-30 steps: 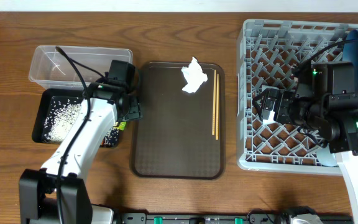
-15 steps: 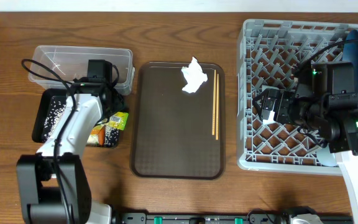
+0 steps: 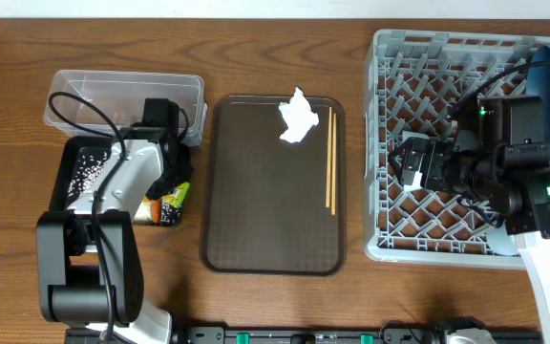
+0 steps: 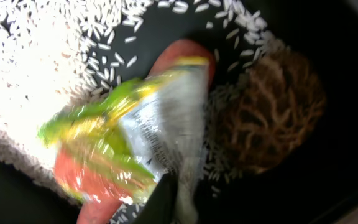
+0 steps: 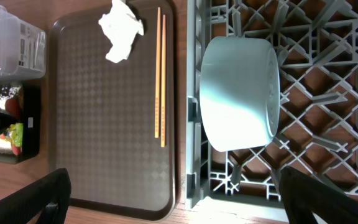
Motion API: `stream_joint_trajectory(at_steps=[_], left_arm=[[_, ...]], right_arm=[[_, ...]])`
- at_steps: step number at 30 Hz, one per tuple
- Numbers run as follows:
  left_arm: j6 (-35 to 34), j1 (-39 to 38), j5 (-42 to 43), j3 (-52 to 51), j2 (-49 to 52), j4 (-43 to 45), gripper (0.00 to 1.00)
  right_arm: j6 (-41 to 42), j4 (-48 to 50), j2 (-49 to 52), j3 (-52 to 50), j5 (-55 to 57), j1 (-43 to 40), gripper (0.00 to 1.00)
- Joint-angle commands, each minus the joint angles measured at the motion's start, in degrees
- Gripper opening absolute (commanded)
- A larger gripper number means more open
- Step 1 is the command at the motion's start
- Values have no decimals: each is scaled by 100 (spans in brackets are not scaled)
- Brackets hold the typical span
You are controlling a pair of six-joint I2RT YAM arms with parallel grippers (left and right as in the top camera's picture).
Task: Sort waste into correct bins and load items into the dishwasher rack
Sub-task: 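Move the left gripper right toward the white tissue on the brown tray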
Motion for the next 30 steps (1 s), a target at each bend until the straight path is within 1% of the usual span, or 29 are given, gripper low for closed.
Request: stream_joint_trajectory(at_steps=[1,7,11,14,17,19,25,26,28,29,30], left_arm=[[221,17,-26,103,-131,-199,6],[603,17,-26,479,-938,-782,6],[682,17,-24,684,-1609,-721,6],[1069,0,-24,691,-1961,50,6],[1578,2,-26,691,-1897,1010,6],[1700,2,-26,691,-1637,1589,6],[1696,2,-26,691,-520,2997,7],[1696,2,-26,691,-391,3139,11],[1696,0,-26,691,-256,3257,11],[1696,2,-26,691,-256,3248,23],[1698,2,-24,693,-282,3213,47]], right_arm=[[-70,-4,13,44,20,48,99],[-68,17,13,44,20,48,99],[-68,37,13,44,20,48,99],[-68,35,13,44,20,48,99],[-68,28,13,44,20,48,99],[-66,4,13,44,17,48,99],[-66,-15,13,44,17,48,99],[-68,-15,13,44,20,48,99],[-68,-33,13,44,20,48,99],[-66,-35,13,44,20,48,99],[-68,-35,13,44,20,48,99]])
